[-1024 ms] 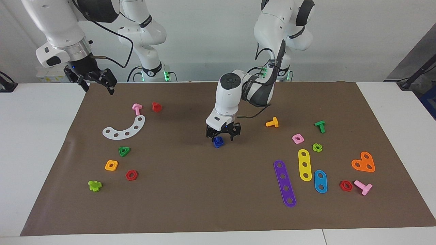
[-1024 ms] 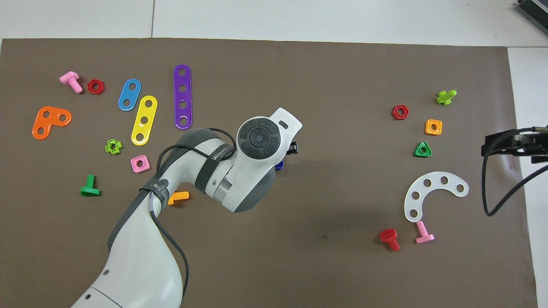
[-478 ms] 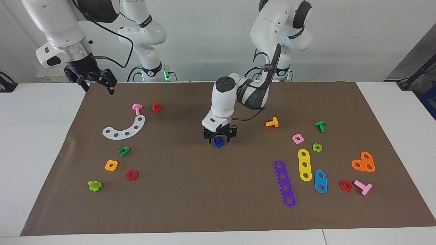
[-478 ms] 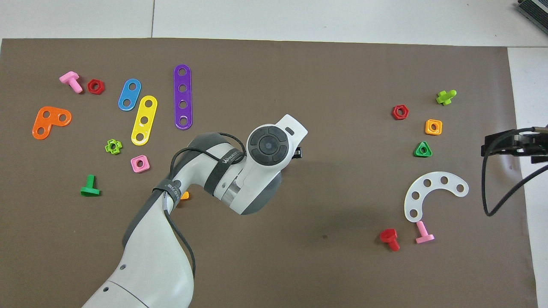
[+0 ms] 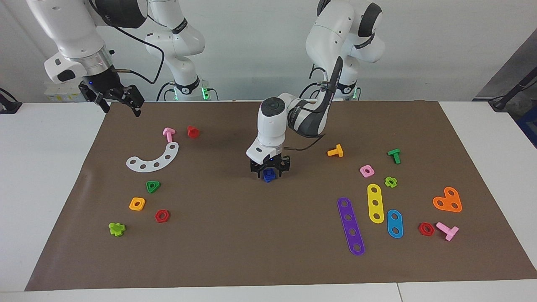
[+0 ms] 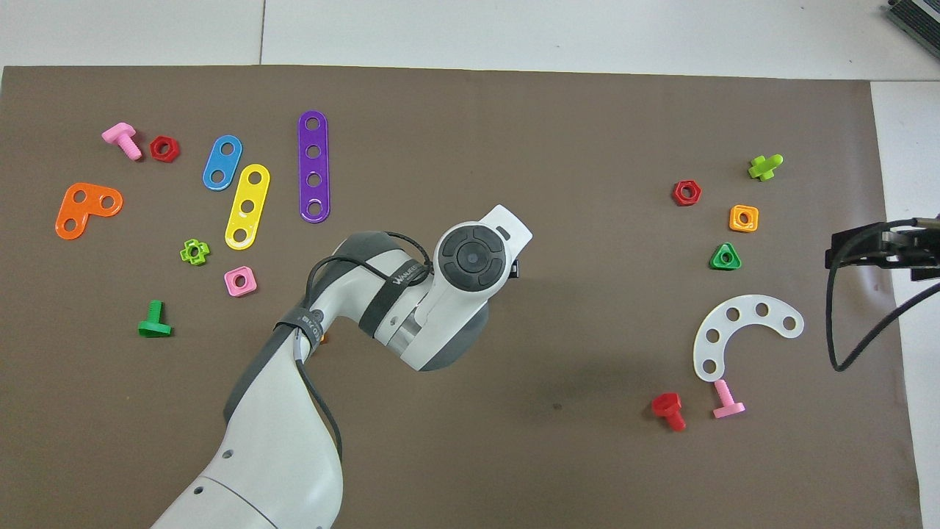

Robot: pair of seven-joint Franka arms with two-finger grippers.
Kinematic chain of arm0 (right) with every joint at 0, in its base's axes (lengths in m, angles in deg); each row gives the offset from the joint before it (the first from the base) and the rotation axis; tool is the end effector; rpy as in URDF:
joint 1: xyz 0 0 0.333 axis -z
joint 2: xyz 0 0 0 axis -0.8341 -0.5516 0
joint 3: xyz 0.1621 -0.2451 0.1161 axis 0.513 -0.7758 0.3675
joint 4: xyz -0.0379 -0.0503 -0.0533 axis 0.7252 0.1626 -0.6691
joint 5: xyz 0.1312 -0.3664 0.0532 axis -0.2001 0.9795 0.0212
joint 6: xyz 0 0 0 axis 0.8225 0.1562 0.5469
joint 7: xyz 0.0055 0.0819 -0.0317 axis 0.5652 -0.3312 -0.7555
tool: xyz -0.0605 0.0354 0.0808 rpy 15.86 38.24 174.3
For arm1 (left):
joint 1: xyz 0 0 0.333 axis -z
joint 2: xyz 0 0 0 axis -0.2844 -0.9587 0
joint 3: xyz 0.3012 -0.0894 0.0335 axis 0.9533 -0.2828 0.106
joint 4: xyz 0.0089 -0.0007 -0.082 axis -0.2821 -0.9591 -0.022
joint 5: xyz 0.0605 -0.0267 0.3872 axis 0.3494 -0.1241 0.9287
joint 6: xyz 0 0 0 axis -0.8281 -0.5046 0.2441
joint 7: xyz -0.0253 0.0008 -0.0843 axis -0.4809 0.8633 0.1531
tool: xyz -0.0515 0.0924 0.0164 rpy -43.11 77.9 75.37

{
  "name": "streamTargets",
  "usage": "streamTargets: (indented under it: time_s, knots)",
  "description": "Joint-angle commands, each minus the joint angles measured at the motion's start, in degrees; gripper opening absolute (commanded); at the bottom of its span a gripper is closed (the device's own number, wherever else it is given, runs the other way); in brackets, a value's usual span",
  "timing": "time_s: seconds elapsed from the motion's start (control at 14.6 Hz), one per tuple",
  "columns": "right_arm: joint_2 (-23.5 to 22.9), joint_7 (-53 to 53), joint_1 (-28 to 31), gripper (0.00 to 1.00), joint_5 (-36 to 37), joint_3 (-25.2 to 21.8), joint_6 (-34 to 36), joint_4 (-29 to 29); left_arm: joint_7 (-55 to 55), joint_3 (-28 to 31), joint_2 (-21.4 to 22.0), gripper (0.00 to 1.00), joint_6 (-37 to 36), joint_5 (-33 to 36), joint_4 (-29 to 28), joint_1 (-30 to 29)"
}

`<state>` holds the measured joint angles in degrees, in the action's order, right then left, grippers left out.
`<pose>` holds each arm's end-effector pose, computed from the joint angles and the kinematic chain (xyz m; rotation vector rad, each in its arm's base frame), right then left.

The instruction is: Unscrew and place screws in storage area

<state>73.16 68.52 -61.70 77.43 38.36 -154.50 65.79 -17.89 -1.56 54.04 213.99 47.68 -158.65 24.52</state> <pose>0.5291 -0.0299 0.6128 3.1015 -0.2596 -0.0227 0.5151 -0.4511 0.3063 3.1065 -0.0737 0.1489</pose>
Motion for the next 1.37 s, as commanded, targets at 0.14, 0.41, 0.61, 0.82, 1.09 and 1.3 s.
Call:
streamTargets:
  time_s: [0.14,0.41,0.61,0.82,1.09,1.3]
  knots:
    - [1.09,0.26,0.26,1.00,-1.39,-0.26,-0.73,1.29,-0.51,0.91,0.25,0.75,-1.11,0.95,-0.56,0.97]
    - [1.09,0.26,0.26,1.00,-1.39,-0.18,-0.73,1.29,-0.42,0.91,0.34,0.69,-2.26,0.86,-0.13,0.79]
    - [1.09,0.26,0.26,1.00,-1.39,-0.26,-0.73,1.29,-0.51,0.91,0.34,0.65,-2.43,0.34,0.23,0.79]
    - [1.09,0.26,0.26,1.00,-1.39,-0.26,-0.73,1.29,-0.51,0.91,0.34,0.62,-3.92,-0.02,1.02,0.79]
    - [1.26,0.35,0.26,1.00,-1.39,-0.26,-0.73,1.73,-0.51,0.91,0.34,0.61,-4.10,-0.10,1.11,0.79]
    - [1.26,0.35,0.34,1.00,-1.39,-0.26,-0.73,1.82,-0.60,0.91,0.34,0.59,-4.28,-0.28,1.37,0.88]
